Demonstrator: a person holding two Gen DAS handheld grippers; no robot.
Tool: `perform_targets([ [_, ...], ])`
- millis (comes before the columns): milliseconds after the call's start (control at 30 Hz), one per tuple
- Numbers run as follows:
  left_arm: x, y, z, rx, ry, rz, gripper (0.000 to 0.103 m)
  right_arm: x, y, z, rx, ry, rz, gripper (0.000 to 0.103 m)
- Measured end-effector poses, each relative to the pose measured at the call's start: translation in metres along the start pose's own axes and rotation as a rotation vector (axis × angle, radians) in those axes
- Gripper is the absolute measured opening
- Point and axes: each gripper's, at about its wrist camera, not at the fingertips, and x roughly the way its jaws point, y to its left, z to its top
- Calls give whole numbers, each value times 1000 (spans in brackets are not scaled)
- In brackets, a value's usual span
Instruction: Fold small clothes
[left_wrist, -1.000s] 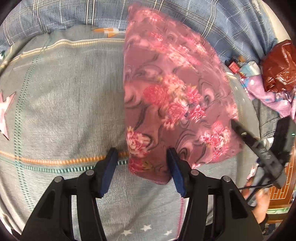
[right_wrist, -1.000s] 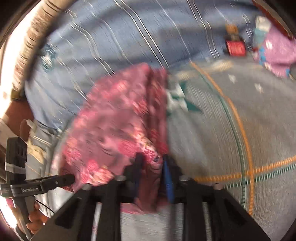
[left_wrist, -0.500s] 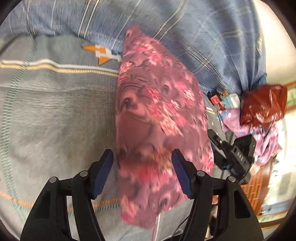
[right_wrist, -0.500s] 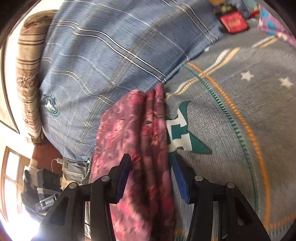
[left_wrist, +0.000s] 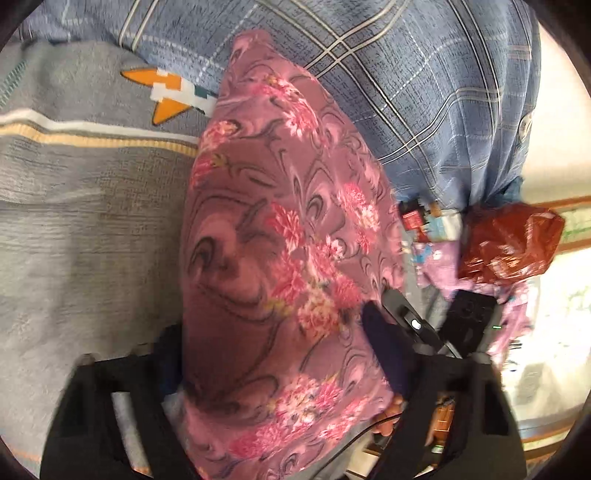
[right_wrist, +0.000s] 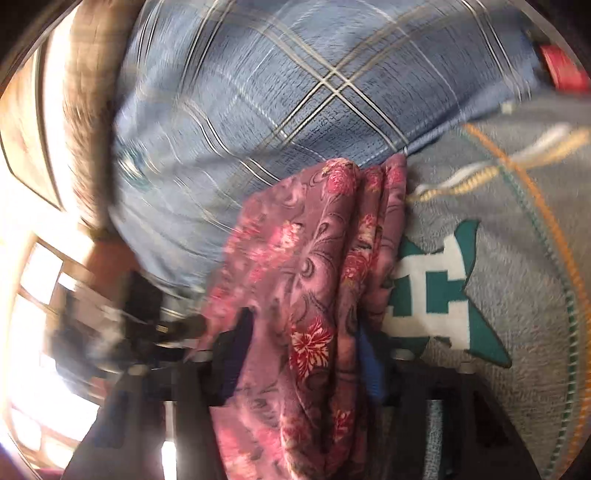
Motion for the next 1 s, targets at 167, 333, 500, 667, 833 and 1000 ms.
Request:
perform_targets([
  [167,-24,-8,-14,39,-37,40,30,-7,32,0,-50,-22,-57,17],
  [333,-61,-21,-29,78,-88,15,28,-15,75,-4,-83,-32,-24,16],
  [500,-122,-18,-38,105,-164,-8,28,-28,141,-9,-149,-62,39,16],
  [667,-168,12,-55,127,-222,36,29,-18,178,-27,-153,-56,134,17],
  [833,-156,72,-73,58,-189,100,29,29,172,-61,-98,15,149,17],
  [1000,-120,118,-80,-6,-139,172,46,71,151,-92,-127,73,-58,24],
])
